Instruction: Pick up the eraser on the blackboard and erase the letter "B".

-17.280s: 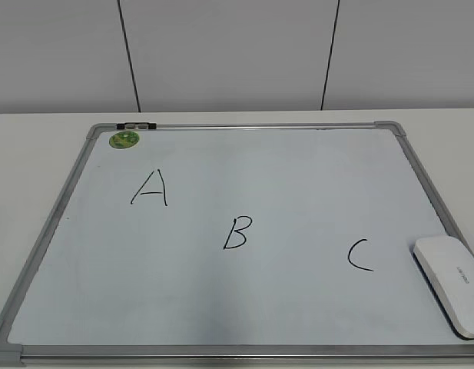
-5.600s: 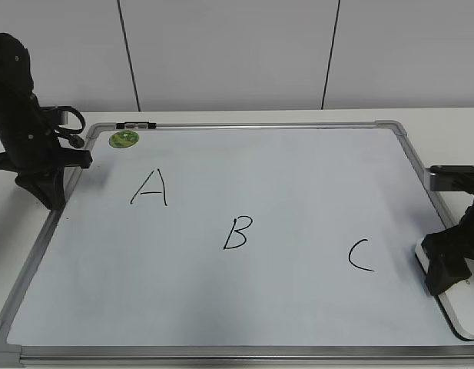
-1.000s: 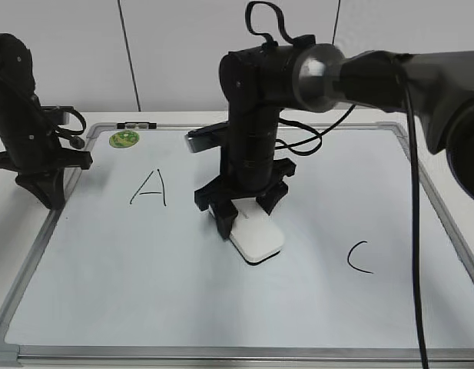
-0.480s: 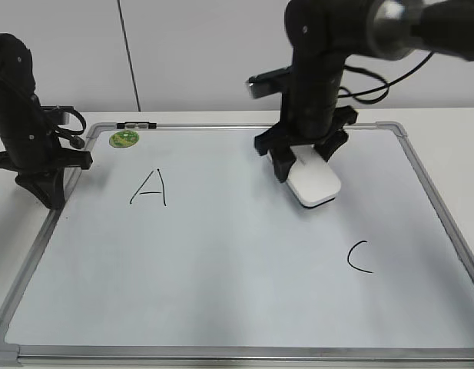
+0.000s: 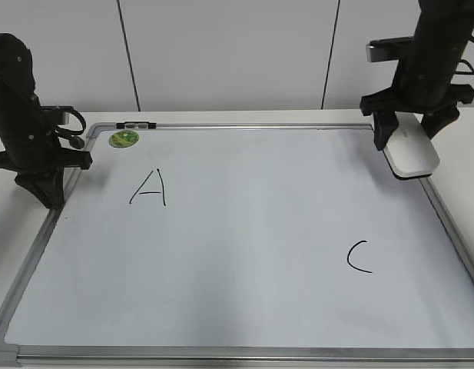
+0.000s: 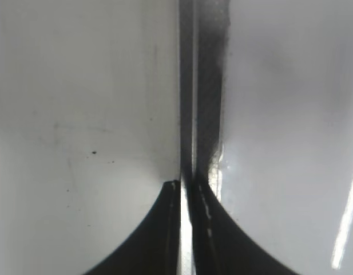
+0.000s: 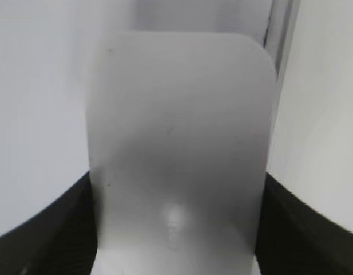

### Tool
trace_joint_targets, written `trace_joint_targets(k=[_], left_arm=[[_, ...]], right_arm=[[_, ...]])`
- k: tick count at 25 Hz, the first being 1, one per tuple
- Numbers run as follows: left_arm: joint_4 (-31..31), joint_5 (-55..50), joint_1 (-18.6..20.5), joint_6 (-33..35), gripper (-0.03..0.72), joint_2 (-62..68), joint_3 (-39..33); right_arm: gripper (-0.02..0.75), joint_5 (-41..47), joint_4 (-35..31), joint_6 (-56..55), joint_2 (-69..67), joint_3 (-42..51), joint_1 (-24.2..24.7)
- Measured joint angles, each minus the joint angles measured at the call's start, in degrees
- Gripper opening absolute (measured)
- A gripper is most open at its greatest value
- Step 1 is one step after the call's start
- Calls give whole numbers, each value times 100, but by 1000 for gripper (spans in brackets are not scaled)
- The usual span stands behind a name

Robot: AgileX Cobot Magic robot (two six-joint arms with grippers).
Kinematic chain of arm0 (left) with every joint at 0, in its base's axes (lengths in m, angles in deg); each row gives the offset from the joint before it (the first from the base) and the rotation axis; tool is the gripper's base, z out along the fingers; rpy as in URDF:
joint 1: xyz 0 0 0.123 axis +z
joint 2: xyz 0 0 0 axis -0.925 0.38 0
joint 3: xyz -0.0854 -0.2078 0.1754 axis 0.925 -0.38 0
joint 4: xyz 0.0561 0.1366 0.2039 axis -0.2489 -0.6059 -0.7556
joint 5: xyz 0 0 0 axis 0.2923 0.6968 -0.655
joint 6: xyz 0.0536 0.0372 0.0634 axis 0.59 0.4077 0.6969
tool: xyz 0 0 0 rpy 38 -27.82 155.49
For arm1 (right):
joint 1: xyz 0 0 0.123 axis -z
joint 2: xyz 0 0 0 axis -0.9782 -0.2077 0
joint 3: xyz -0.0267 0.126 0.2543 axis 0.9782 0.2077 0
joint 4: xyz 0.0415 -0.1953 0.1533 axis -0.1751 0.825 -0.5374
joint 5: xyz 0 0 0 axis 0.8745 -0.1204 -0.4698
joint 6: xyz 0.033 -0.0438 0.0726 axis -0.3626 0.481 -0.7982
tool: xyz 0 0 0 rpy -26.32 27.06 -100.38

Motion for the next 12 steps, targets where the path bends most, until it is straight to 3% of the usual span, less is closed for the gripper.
trace_joint_targets(k=[12], left_arm=[[0,0,0,-3,20,0,0]], right_arm=[[521,0,-401,158,-25,680,530]])
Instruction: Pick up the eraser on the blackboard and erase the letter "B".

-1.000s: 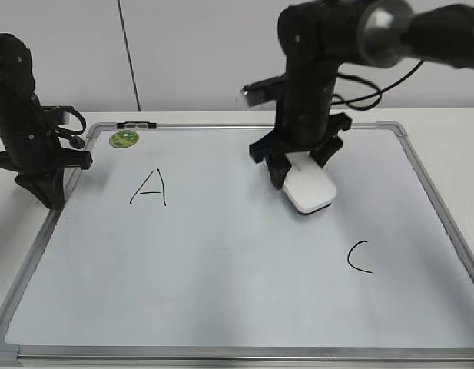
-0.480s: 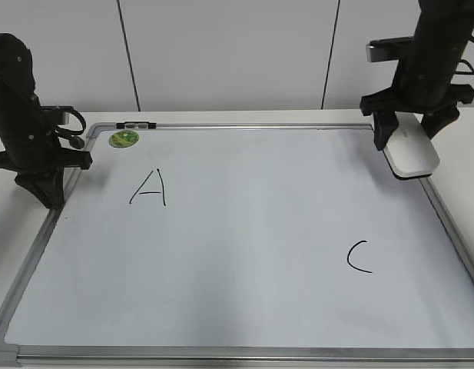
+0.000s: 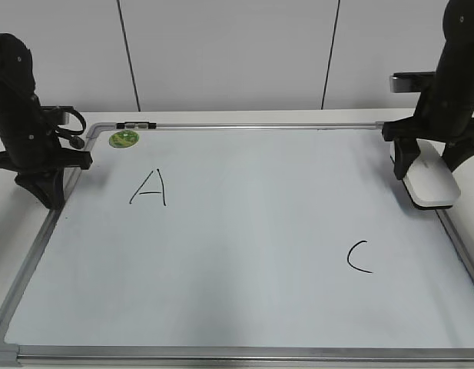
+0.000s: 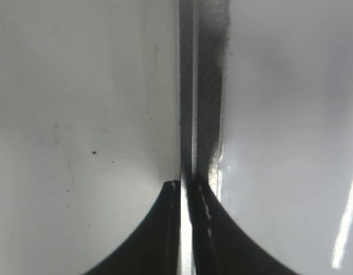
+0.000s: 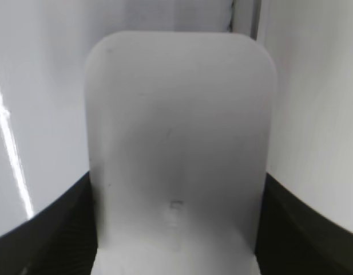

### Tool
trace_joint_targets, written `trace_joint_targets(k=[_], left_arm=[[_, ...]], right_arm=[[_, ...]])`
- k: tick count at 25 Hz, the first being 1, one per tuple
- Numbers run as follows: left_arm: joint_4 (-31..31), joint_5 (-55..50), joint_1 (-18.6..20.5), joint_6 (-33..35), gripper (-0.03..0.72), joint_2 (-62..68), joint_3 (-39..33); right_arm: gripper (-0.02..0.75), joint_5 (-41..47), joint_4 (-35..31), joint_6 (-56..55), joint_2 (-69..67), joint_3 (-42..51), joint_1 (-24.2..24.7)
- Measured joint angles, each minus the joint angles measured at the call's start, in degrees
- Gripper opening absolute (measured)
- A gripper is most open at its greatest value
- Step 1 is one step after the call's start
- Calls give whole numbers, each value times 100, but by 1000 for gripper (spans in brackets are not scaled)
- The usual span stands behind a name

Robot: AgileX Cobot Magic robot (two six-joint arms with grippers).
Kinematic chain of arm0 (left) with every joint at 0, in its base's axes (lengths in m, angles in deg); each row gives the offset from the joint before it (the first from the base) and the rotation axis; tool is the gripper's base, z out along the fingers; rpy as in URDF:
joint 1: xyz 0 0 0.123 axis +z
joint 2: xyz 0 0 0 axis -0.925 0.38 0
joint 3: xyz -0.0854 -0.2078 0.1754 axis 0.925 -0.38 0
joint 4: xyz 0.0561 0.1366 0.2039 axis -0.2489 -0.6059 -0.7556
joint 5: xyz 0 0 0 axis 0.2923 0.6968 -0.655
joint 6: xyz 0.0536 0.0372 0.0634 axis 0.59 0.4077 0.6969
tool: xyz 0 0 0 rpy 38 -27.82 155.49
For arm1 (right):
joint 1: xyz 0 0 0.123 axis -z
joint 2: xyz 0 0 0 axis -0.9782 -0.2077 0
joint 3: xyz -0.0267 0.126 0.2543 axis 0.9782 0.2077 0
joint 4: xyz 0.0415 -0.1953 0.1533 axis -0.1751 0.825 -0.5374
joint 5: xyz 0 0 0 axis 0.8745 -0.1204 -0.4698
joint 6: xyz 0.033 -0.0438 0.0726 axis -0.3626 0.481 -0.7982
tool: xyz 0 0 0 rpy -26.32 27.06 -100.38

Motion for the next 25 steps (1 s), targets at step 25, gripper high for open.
trace_joint_targets(k=[25], left_arm=[[0,0,0,0,20,0,0]], right_arm=[[521,-18,-100,188,-246,14,184]])
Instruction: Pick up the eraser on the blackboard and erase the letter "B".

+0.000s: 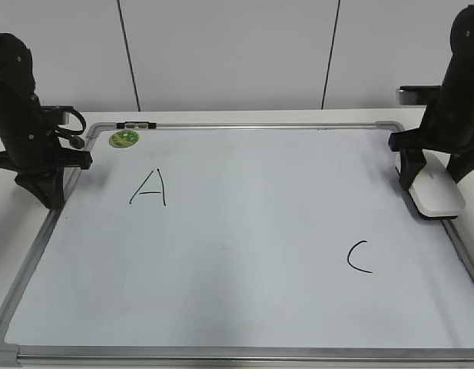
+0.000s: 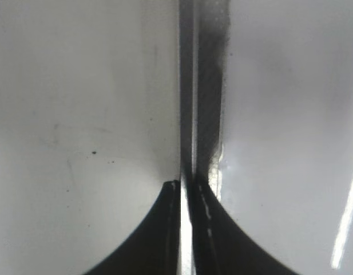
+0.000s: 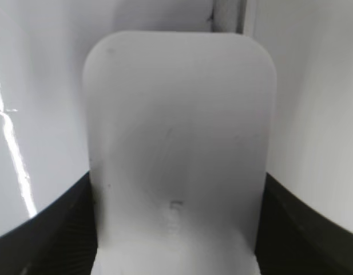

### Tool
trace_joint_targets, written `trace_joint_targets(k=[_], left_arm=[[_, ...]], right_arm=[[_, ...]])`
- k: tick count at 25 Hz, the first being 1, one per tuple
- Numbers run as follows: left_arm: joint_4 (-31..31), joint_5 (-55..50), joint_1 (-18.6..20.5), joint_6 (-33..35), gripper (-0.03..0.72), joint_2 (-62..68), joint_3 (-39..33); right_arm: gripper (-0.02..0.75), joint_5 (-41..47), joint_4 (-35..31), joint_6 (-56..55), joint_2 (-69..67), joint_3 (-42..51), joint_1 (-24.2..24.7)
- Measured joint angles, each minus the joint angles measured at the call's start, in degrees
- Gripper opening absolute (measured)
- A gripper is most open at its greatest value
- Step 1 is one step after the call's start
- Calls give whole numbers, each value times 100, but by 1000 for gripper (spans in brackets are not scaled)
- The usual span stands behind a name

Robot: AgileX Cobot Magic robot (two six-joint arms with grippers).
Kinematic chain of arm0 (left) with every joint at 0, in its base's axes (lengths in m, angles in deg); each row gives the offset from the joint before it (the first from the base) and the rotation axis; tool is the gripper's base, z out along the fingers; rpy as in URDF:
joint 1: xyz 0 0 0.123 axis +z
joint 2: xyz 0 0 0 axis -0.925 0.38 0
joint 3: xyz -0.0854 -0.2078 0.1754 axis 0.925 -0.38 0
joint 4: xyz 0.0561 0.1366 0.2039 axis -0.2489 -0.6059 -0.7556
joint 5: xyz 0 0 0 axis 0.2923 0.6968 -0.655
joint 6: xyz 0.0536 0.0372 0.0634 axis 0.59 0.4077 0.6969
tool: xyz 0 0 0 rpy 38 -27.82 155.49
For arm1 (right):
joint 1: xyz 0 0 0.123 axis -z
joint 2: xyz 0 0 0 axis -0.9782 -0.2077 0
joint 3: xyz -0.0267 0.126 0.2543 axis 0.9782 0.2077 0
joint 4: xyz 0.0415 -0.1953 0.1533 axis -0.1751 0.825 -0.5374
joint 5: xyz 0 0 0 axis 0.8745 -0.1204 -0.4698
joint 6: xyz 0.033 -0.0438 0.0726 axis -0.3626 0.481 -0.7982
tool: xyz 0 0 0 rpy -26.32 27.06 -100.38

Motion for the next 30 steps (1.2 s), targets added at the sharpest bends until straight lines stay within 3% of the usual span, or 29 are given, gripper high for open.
trace_joint_targets(k=[11,13,16,21,24,30], left_arm=[[0,0,0,0,20,0,0],[0,0,0,0,20,0,0],[0,0,0,0,20,0,0],[0,-12,0,0,36,0,26],[-40,-43,0,0,102,-12,196],[-97,-297,0,-21,421,-389,628]], right_arm=[[524,0,-10,4,-177,0,0],[548,0,-10,4,-191,0,0],[643,0,-32,4,-233,0,0],[666,0,-32,13,-260,-279,0],[668,0,35,13,-175,-386,0],[669,0,201,-118,335,-410,0]])
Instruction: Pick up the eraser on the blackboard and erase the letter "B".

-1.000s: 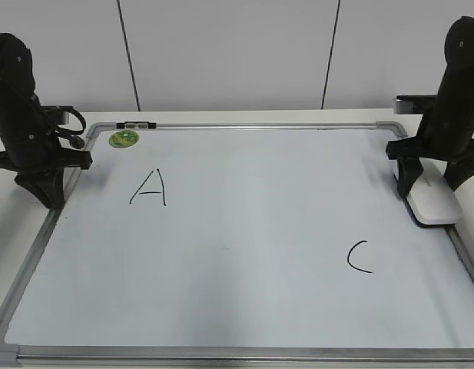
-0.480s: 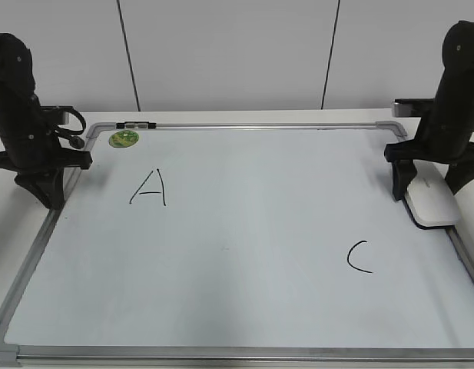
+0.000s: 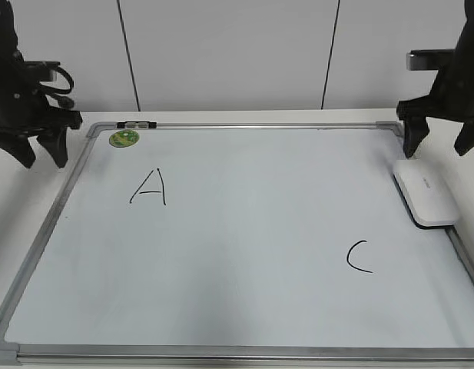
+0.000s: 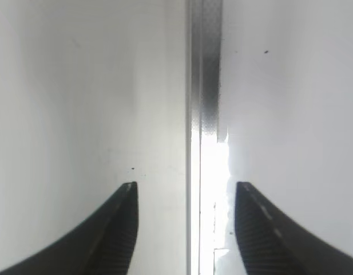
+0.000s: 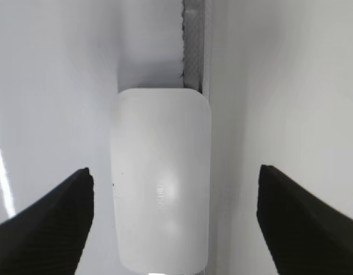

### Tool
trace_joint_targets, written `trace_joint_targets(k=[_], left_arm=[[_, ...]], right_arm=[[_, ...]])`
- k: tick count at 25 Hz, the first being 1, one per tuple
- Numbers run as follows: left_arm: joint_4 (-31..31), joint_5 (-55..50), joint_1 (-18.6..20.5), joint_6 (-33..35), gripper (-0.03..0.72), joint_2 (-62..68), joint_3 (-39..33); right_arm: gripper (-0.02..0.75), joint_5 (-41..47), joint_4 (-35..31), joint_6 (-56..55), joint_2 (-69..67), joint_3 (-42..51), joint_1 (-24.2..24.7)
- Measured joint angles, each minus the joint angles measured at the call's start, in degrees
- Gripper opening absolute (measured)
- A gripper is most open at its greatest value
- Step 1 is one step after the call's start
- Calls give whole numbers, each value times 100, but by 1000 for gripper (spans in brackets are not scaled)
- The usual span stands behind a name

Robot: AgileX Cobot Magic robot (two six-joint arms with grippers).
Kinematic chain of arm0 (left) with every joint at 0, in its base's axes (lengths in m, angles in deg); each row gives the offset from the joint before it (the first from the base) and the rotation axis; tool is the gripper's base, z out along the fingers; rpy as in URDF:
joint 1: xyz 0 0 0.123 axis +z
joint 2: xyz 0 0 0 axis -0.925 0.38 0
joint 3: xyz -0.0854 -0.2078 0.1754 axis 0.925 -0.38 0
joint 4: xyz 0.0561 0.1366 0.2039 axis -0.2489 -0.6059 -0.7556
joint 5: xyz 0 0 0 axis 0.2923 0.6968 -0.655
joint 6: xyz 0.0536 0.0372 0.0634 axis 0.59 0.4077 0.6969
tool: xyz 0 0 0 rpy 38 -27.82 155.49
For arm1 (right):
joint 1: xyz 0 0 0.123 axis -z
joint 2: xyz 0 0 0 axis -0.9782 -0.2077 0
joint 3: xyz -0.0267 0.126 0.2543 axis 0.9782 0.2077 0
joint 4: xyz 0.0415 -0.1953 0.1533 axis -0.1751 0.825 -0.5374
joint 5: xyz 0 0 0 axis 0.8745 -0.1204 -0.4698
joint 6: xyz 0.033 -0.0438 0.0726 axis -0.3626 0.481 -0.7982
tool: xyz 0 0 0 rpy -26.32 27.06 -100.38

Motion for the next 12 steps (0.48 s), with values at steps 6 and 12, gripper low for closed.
trace_joint_targets(k=[6,12], left_arm=[[0,-434,0,-78,579,-321,36],[-208,-485,-143,-91,583,-770,36]], right_arm=[[643,12,-8,-195,423,0,0],[575,12,-50,-217,1232,628,-54]])
